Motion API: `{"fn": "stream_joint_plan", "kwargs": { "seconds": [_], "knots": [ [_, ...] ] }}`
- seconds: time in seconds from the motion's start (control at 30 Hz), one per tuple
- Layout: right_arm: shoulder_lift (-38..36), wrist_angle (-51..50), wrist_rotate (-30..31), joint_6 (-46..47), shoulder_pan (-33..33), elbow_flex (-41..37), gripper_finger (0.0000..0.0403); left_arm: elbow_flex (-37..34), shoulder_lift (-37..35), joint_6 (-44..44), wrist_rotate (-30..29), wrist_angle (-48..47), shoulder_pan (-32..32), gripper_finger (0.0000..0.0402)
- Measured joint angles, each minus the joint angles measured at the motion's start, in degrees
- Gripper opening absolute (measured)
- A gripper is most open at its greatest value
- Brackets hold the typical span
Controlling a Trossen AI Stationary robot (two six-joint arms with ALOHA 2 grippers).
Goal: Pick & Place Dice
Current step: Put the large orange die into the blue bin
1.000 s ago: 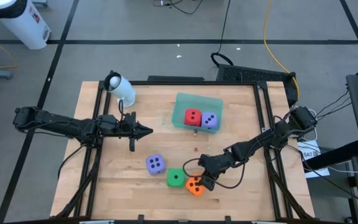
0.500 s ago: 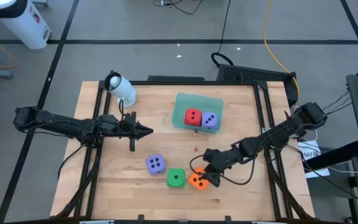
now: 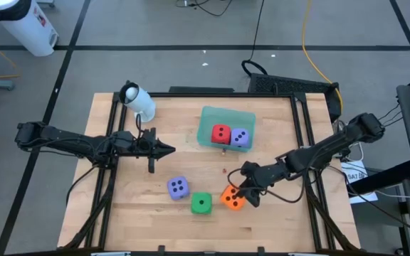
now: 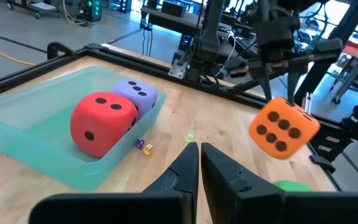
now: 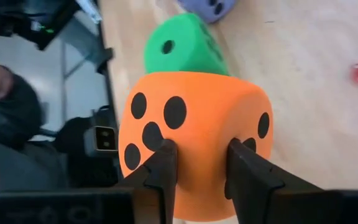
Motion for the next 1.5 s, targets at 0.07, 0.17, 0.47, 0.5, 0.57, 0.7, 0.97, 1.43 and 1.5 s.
{"fn": "stream_joint_plan", "kwargs": {
  "seconds": [0.07,0.17,0.47,0.5,0.57,0.7,0.97,1.43,1.5],
  "knots": [
    [-0.39,-4.43,0.73,-0.15,0.0,2.06,0.01,0.0,0.0,0.07,0.02,-0.01,0.0,0.0026],
    [-0.48,-10.95,2.31,-1.43,0.04,6.7,0.0093,0.0,0.0,0.09,0.0,-0.05,0.0,0.0026],
    [1.21,-31.31,8.33,-4.14,0.02,19.31,0.0077,0.0,0.0,0.13,0.02,-0.05,0.0,0.0026],
    [1.5,-32.93,8.97,-4.12,0.02,20.12,0.0076,0.0,0.0,0.13,0.02,-0.05,0.0,0.0026],
    [1.99,-35.23,9.48,-4.04,0.02,21.21,0.0076,-0.02,0.0,0.13,0.02,-0.11,0.0,0.0026],
    [2.71,-36.05,9.32,-4.02,0.02,21.77,0.0072,-0.02,0.0,0.15,0.04,-0.09,0.0,0.0026],
    [2.69,-38.89,9.54,-3.88,-0.33,21.77,0.0067,-0.04,0.0,0.19,0.07,-0.09,0.0,0.0026],
    [2.47,-40.71,9.53,-10.87,-6.14,22.81,0.0055,-0.07,0.0,0.68,-0.87,-0.2,-0.02,0.0026],
    [2.43,-40.92,9.53,-12.76,-7.47,23.77,0.0052,-0.07,0.0,0.92,-0.87,-0.27,-0.02,0.0026]
  ]
}}
